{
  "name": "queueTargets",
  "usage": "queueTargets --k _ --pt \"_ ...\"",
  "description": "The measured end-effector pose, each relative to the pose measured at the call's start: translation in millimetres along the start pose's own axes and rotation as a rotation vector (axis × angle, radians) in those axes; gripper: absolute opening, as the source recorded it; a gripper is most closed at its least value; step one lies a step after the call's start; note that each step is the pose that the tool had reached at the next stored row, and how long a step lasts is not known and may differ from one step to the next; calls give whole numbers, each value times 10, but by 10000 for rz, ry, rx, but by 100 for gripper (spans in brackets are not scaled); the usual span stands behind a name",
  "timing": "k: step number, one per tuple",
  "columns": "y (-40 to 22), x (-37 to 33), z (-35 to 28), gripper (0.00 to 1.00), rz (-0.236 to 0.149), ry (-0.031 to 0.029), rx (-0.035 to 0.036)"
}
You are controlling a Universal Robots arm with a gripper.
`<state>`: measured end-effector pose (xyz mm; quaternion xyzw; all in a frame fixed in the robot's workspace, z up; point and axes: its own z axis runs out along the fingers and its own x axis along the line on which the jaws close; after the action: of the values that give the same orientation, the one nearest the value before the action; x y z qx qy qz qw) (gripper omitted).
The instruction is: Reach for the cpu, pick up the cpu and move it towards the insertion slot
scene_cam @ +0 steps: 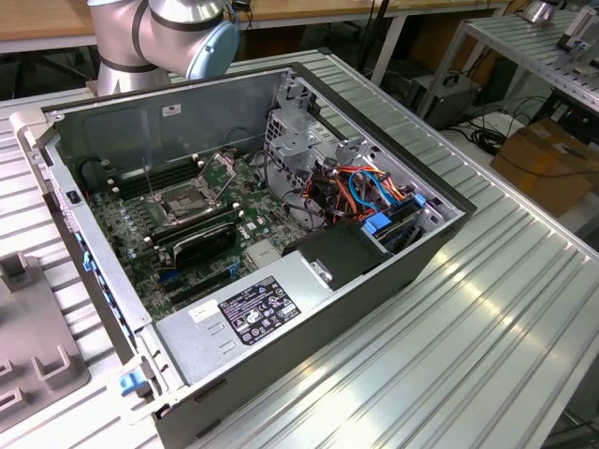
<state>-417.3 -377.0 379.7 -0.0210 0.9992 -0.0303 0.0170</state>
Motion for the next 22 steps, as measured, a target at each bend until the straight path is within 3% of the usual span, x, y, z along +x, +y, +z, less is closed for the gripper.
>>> queueTargets --k 15,22 --pt "36 -281 3 55 -1 -15 7" --pt "48 -361 2 55 0 -16 7"
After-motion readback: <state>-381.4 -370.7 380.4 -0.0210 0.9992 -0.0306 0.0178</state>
